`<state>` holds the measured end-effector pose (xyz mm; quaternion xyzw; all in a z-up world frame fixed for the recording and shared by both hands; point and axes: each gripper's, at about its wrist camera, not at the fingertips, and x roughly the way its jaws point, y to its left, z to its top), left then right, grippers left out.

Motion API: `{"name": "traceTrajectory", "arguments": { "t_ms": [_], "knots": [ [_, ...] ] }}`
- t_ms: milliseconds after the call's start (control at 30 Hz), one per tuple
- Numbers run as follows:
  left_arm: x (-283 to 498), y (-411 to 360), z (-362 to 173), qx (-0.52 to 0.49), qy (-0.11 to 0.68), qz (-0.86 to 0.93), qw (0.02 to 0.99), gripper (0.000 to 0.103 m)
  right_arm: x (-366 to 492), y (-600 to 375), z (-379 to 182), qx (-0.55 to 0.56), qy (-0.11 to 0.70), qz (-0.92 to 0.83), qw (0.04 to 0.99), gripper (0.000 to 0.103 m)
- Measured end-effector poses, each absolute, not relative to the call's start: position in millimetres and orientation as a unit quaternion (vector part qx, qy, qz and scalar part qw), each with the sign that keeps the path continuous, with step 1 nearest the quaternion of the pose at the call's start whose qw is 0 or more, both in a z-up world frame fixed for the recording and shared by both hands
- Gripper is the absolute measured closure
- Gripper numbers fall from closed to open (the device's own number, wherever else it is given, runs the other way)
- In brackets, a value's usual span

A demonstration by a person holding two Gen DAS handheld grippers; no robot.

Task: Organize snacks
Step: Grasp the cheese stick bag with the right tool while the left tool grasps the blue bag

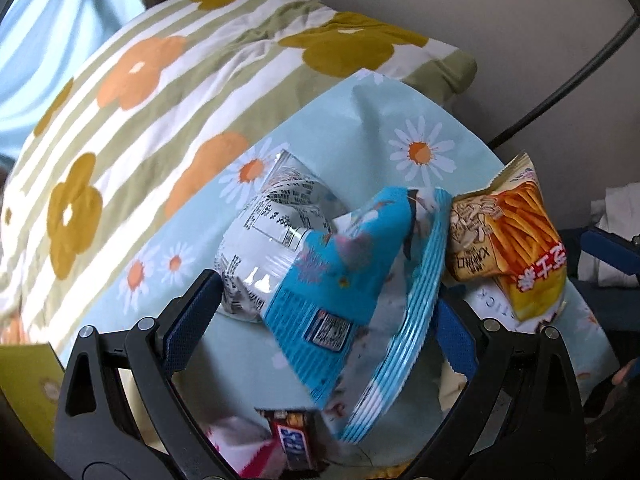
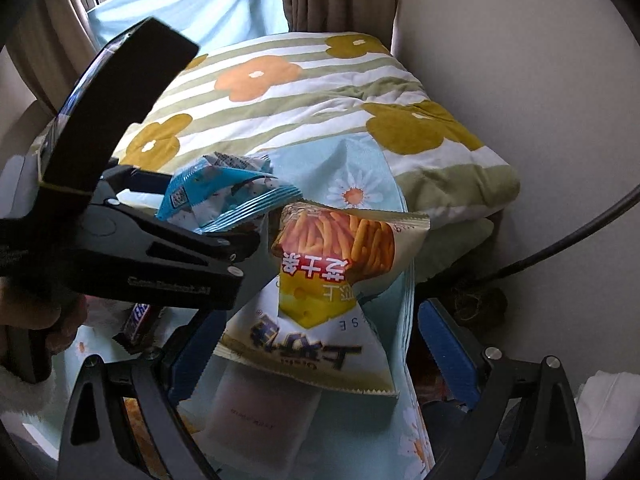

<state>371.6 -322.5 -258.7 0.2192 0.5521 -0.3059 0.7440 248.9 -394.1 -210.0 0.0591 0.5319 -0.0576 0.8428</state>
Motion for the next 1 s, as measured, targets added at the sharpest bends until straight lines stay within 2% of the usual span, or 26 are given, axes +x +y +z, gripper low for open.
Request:
{"name": "traceTrajectory", "arguments": {
  "t_ms": [100,167,367,533,600,933,1000],
  "knots": [
    [372.9,-324.0,-261.2,0.229,0.546,-0.309,0.744,0.008,252.2,-394.4,-212.9,0.059,0.533,-0.060,0.842,0.008],
    [374.8,-322.9,-262.4,0.236,0.543,-0.305,0.746,0.017,253.9,-392.2,-215.0,0.059,0.535,-0.058,0.841,0.008],
    [379.8,-314.9,-261.6,0.237,0.534,-0.300,0.754,0.031,257.4,-388.0,-217.1,0.055,0.535,-0.055,0.841,0.008],
    [384.2,-304.8,-256.7,0.217,0.533,-0.298,0.761,0.035,259.7,-388.3,-217.6,0.054,0.534,-0.058,0.842,0.008],
    [384.5,-300.3,-251.9,0.209,0.531,-0.298,0.765,0.035,262.9,-389.3,-219.6,0.057,0.538,-0.060,0.839,0.018],
    [376.2,-282.5,-226.0,0.180,0.515,-0.298,0.783,0.035,277.2,-387.1,-235.2,0.071,0.552,-0.059,0.829,0.035],
    [374.6,-278.2,-222.6,0.174,0.514,-0.296,0.786,0.035,278.7,-387.1,-238.4,0.076,0.556,-0.056,0.826,0.043]
  ]
}}
